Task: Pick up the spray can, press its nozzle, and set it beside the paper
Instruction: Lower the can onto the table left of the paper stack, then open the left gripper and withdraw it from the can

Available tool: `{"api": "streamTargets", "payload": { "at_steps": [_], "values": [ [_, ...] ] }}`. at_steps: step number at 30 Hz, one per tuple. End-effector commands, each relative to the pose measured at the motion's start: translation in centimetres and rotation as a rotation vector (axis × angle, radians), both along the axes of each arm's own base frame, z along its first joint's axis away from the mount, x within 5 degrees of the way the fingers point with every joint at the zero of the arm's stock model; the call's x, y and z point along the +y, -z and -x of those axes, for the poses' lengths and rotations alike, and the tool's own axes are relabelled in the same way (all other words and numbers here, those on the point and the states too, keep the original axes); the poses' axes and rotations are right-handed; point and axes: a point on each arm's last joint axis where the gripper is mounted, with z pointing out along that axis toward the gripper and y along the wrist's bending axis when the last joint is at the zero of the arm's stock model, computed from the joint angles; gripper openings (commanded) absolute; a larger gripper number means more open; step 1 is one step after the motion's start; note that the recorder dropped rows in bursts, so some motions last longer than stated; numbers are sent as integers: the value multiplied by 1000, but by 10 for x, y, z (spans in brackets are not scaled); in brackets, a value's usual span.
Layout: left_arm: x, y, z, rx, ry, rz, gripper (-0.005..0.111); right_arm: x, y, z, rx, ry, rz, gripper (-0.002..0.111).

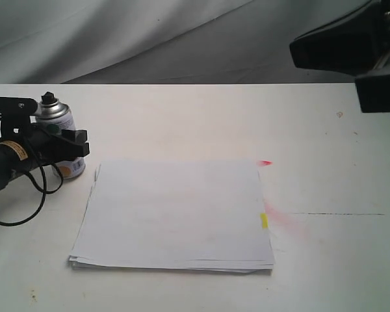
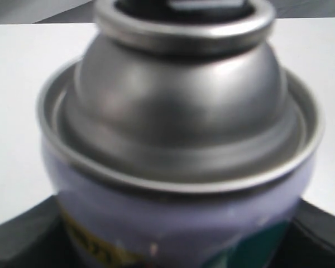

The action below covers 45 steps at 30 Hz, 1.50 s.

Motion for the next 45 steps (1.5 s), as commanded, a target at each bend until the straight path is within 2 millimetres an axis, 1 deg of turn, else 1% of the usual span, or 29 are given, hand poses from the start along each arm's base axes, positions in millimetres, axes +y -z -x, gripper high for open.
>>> {"api": "streamTargets", "payload": {
  "at_steps": [1,12,14,15,18,23,25,26,31,34,44,45],
  "values": [
    [1,-4,-1,-20,-14,14,0,-1,-1,1,-15,11,-2,0],
    [1,-2,0,4,-13,3,0,-1,-1,0,-21,16,-5,0],
    [2,0,1,32,-17,-2,4,-1,-1,0,-21,16,-5,0],
    [2,2,2,50,-19,-5,7,-1,-1,0,-23,18,-6,0],
    [3,5,5,98,-30,-10,24,-1,-1,0,-24,19,-6,0],
    [3,6,5,101,-30,-11,60,-1,-1,0,-24,19,-6,0],
    [3,6,5,101,-30,-11,69,-1,-1,0,-24,19,-6,0],
    [3,6,5,103,-30,-12,71,-1,-1,0,-24,19,-6,0],
    [3,6,5,103,-24,-15,71,-1,-1,0,-24,19,-6,0],
    [3,2,5,93,-24,-15,71,-1,-1,0,-24,19,-6,0],
    [3,-26,4,16,-26,-22,75,-1,-2,0,-28,20,-6,0],
    [3,-33,4,5,-27,-25,75,-1,-2,0,-28,20,-6,0]
  ]
}}
